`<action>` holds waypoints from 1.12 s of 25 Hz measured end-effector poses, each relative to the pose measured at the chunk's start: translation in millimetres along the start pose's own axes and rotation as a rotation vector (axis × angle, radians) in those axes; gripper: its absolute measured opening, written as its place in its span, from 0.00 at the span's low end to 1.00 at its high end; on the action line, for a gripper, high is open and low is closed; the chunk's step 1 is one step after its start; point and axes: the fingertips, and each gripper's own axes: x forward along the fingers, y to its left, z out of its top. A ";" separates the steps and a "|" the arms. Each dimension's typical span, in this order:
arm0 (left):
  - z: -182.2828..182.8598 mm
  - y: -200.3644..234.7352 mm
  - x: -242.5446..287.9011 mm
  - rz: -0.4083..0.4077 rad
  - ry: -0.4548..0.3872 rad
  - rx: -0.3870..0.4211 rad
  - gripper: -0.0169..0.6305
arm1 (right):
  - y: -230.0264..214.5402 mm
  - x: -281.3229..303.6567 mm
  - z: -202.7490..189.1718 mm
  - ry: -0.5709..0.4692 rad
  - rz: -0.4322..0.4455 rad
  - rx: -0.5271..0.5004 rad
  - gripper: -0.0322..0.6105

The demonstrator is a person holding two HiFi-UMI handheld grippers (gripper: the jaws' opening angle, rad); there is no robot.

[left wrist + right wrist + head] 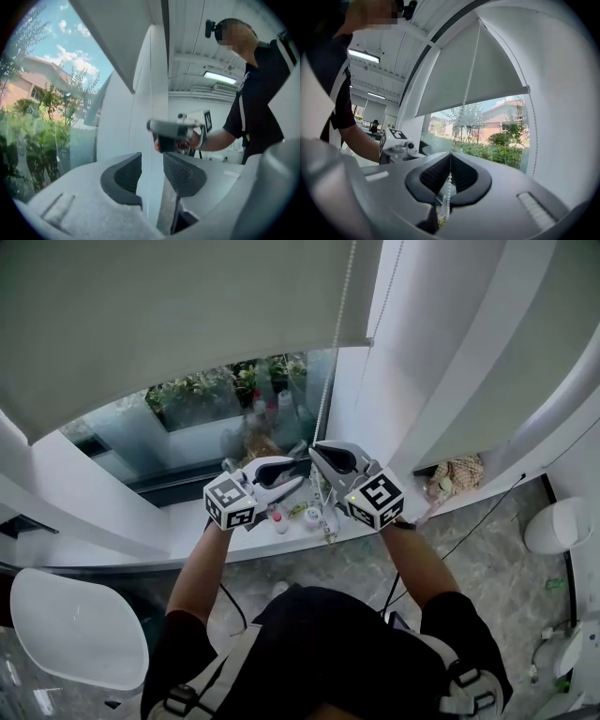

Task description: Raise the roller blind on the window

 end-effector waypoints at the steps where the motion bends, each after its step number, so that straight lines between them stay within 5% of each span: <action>1: 27.4 1.1 -2.8 -0.005 -0.055 0.021 0.26 | 1.8 0.2 -0.1 -0.004 0.003 0.009 0.06; 6: 159.2 -6.9 2.6 -0.076 -0.275 0.093 0.26 | 11.9 2.5 2.9 -0.002 0.022 0.007 0.06; 11: 224.2 -12.3 20.9 -0.134 -0.354 0.120 0.26 | 16.8 5.6 3.9 0.004 0.031 0.003 0.06; 15: 238.7 -25.7 21.6 -0.144 -0.368 0.185 0.22 | 21.2 6.0 2.9 0.010 0.030 0.000 0.06; 18: 238.3 -25.8 22.6 -0.103 -0.382 0.190 0.06 | 18.8 1.0 1.0 0.011 0.028 -0.004 0.06; 28: 215.1 -16.6 21.7 -0.059 -0.389 0.117 0.05 | 29.0 -2.6 -24.0 0.030 0.044 0.012 0.06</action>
